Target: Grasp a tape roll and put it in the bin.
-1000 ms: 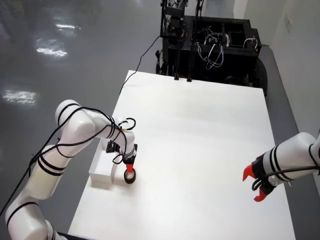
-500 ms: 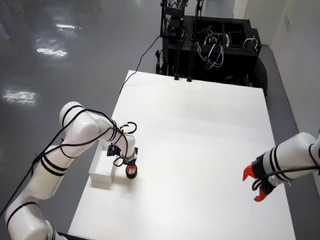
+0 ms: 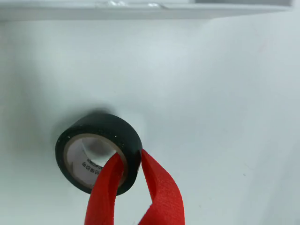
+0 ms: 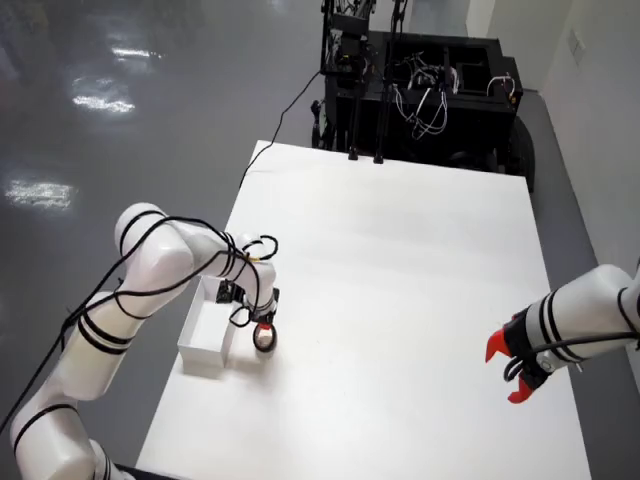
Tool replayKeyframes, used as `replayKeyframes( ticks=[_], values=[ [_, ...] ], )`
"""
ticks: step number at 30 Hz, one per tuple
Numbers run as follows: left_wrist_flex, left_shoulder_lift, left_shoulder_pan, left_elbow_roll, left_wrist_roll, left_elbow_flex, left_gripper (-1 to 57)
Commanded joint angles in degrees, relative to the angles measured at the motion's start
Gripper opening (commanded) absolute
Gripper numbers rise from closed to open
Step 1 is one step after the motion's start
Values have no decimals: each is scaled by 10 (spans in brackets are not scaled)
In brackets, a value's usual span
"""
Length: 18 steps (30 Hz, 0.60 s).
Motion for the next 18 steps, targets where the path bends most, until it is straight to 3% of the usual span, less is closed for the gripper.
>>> replayKeyframes(
  ticks=[1, 12, 18],
  values=[
    [142, -129, -5, -3, 33, -44, -6],
    [248, -197, 63, -10, 83, -35, -6],
    [243, -240, 118, -9, 84, 15, -7]
  ],
)
